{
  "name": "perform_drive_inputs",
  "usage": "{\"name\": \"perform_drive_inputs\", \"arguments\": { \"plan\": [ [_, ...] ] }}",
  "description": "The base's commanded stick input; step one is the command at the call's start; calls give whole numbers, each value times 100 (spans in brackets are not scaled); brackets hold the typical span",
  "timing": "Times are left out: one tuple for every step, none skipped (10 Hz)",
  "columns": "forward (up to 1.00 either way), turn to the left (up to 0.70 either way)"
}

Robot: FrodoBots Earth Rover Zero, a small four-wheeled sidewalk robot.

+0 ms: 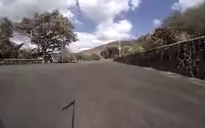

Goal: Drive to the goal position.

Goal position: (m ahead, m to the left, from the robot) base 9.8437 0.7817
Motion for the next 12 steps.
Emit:
{"name": "perform_drive_inputs", "arguments": {
  "plan": [
    [70,0],
    [70,0],
    [70,0],
    [70,0],
    [70,0],
    [70,0],
    [70,0],
    [70,0],
    [70,0],
    [70,0],
    [70,0],
    [70,0]
  ]
}}
